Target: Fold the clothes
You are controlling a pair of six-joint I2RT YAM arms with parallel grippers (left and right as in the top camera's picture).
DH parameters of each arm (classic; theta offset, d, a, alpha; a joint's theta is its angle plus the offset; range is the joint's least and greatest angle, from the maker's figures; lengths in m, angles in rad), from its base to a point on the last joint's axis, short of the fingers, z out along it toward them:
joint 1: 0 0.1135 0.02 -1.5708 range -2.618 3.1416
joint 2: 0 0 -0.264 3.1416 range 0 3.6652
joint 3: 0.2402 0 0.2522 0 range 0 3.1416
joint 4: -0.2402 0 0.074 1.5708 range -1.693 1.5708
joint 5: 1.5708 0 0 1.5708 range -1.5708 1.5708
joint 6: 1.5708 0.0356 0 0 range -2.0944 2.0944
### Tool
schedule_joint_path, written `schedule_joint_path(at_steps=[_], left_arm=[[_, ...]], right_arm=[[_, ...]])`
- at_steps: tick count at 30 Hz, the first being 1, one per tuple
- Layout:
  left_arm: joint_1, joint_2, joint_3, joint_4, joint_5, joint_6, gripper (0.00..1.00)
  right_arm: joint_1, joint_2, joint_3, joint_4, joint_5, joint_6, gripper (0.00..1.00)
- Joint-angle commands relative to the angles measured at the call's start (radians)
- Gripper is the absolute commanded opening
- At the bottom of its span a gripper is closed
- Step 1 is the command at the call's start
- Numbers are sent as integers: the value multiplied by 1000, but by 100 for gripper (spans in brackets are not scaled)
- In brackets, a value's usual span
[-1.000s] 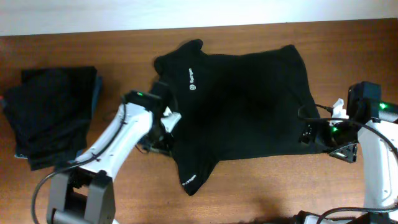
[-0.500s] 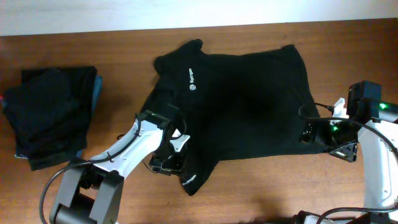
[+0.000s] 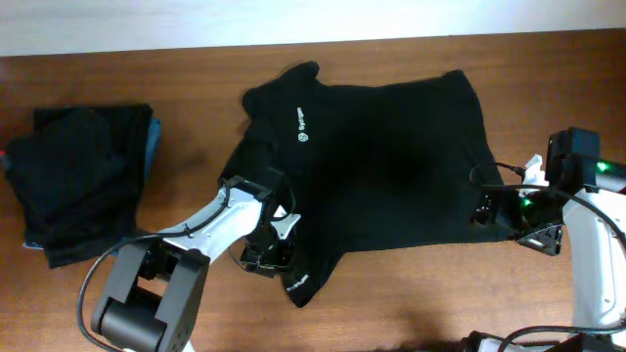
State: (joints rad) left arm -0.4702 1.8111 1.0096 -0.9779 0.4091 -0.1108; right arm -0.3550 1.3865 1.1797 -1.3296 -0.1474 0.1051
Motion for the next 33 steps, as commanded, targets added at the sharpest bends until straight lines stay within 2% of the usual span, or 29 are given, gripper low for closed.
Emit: schedule_joint_path(at_steps=[1, 4, 6, 7, 9, 10, 12, 16, 25, 28, 33], left_arm=[[6, 10, -3, 7, 33, -9, 54], [6, 17, -3, 15, 44, -9, 35], [6, 24, -3, 17, 48, -9, 29], [6, 25, -3, 17, 48, -9, 28], [6, 25, -3, 17, 48, -9, 30], [6, 25, -3, 17, 48, -9, 37], [6, 25, -3, 17, 48, -9, 41], [18, 25, 0, 17, 41, -18, 45], [80, 26, 5, 20, 67, -54, 45], [80, 26, 6, 27, 67, -62, 52], [80, 32, 6, 54, 77, -114, 54]], right_arm=[[-7, 0, -4, -1, 13, 5, 99], [-7, 0, -4, -1, 13, 5, 99], [-7, 0, -4, -2, 13, 5, 99], [-7, 0, -4, -5, 13, 5, 99], [-7, 0, -4, -9, 13, 5, 99], [-7, 0, -4, -10, 13, 5, 99], [-7, 0, -4, -10, 13, 5, 99], [-7, 0, -4, -14, 13, 5, 99], [-7, 0, -4, -15, 13, 5, 99], [-7, 0, -4, -15, 13, 4, 99], [-7, 0, -4, -16, 13, -4, 99]])
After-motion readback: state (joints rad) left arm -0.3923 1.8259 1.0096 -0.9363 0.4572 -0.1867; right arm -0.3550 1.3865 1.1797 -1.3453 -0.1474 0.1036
